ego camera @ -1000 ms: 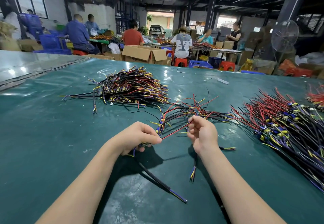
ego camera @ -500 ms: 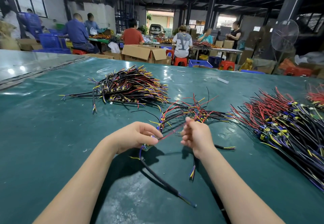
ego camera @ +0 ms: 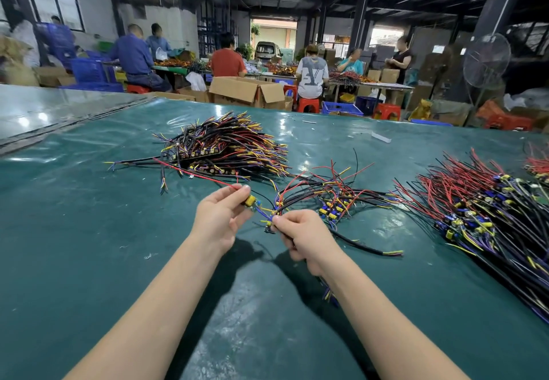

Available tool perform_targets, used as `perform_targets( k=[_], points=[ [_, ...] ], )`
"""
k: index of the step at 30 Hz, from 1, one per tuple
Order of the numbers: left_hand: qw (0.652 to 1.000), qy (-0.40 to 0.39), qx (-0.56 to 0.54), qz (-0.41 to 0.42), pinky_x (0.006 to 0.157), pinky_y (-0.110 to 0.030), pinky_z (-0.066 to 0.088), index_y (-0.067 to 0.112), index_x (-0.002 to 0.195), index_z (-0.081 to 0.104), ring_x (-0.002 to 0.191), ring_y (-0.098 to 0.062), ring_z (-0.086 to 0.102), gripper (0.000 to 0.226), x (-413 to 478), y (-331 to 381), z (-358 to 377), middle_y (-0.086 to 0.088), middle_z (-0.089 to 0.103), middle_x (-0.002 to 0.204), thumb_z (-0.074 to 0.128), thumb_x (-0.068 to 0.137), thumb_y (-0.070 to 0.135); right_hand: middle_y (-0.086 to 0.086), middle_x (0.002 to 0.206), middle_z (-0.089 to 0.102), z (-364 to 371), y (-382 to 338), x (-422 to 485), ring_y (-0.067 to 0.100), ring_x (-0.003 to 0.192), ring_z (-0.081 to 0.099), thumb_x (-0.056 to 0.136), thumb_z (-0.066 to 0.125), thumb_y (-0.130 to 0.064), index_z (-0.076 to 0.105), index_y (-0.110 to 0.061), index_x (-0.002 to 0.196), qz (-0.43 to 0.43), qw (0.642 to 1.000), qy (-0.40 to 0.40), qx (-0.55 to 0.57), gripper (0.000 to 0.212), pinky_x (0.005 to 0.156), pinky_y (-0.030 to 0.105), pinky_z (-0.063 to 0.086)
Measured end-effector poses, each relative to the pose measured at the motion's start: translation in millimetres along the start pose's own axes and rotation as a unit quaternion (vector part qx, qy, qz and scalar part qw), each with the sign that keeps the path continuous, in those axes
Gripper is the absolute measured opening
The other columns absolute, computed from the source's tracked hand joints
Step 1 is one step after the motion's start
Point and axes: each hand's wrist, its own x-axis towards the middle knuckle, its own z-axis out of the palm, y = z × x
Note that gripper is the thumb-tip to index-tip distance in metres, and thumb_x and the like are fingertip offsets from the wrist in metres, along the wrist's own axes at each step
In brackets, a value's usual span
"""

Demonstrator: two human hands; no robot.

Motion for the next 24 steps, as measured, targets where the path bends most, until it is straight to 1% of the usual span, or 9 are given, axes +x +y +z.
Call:
perform_targets(
  k=[2,4,9,12,14,16,19,21,24],
  points=[
    [0.999,0.011,-0.031,-0.018,0.047,-0.016,0.052,0.013,0.072,0.052,0.043,-0.003,0.059,0.021,-1,-5,2,0.007,0.06,0.047,0.056,0.086,-0.002,0.003,0.053,0.031,0,4,0,0.005,0.035,0.024,0.096,0.047,-0.014,0.051,-0.009,0.064,0.029,0.999,-0.001,0.026,0.033,0.035,0.008,0.014],
    [1.0,-0.001,-0.016,-0.018,0.049,-0.016,0.053,0.013,0.074,0.053,0.046,-0.004,0.06,0.02,0,-7,1,0.007,0.061,0.049,0.056,0.086,-0.002,0.003,0.054,0.032,-2,7,0,0.003,0.032,0.026,0.096,0.047,-0.015,0.05,-0.009,0.066,0.05,0.998,-0.009,0.049,0.032,0.034,0.008,0.014],
    [0.991,-0.072,0.107,-0.018,0.059,-0.019,0.057,0.009,0.079,0.059,0.067,-0.011,0.059,0.011,4,-10,-6,0.002,0.065,0.065,0.058,0.085,-0.001,0.001,0.055,0.04,-10,5,-2,0.002,0.032,0.039,0.093,0.051,-0.01,0.05,-0.009,0.069,0.094,0.986,-0.036,0.135,0.025,0.03,0.011,0.018],
    [0.975,-0.076,0.21,0.016,0.056,-0.017,0.055,0.009,0.075,0.06,0.064,-0.009,0.056,0.011,3,-13,-6,-0.001,0.057,0.07,0.062,0.084,0.003,0.002,0.06,0.041,-11,4,-3,0.003,0.034,0.045,0.092,0.052,-0.007,0.051,-0.01,0.071,0.113,0.98,-0.047,0.159,0.021,0.03,0.011,0.022],
    [0.976,-0.077,0.202,0.025,0.052,-0.018,0.054,0.01,0.072,0.058,0.055,-0.006,0.057,0.014,3,-12,-6,-0.002,0.055,0.067,0.063,0.084,0.005,0.003,0.057,0.044,-11,3,-4,0.003,0.034,0.044,0.09,0.053,-0.004,0.053,-0.011,0.071,0.109,0.979,-0.042,0.169,0.021,0.03,0.011,0.022],
    [0.977,-0.087,0.191,0.02,0.052,-0.019,0.054,0.01,0.07,0.057,0.055,-0.005,0.058,0.016,2,-11,-6,-0.002,0.056,0.068,0.061,0.086,0.008,0.0,0.051,0.048,-9,3,-4,0.004,0.034,0.044,0.089,0.055,-0.001,0.056,-0.011,0.071,0.098,0.979,-0.029,0.177,0.02,0.03,0.011,0.022],
    [0.99,-0.098,0.1,-0.025,0.053,-0.021,0.055,0.009,0.072,0.052,0.051,-0.007,0.062,0.017,1,-10,-5,-0.002,0.06,0.061,0.056,0.089,0.011,-0.004,0.045,0.05,-6,3,-5,0.004,0.033,0.044,0.087,0.056,0.0,0.061,-0.012,0.073,0.074,0.982,-0.02,0.174,0.019,0.031,0.011,0.021],
    [0.994,-0.073,0.042,-0.076,0.051,-0.02,0.055,0.01,0.072,0.05,0.048,-0.007,0.063,0.019,2,-8,-5,0.0,0.061,0.051,0.055,0.09,0.013,-0.005,0.046,0.049,-2,3,-5,0.004,0.033,0.041,0.086,0.057,0.001,0.063,-0.013,0.071,0.037,0.99,-0.014,0.133,0.021,0.033,0.01,0.019],
    [0.991,-0.039,0.041,-0.121,0.047,-0.017,0.053,0.01,0.074,0.05,0.044,-0.007,0.062,0.019,3,-7,-8,0.001,0.06,0.047,0.058,0.089,0.016,-0.01,0.041,0.048,3,3,-6,0.003,0.031,0.038,0.084,0.059,0.001,0.064,-0.017,0.067,-0.012,0.999,0.003,0.046,0.026,0.034,0.009,0.018]
  ],
)
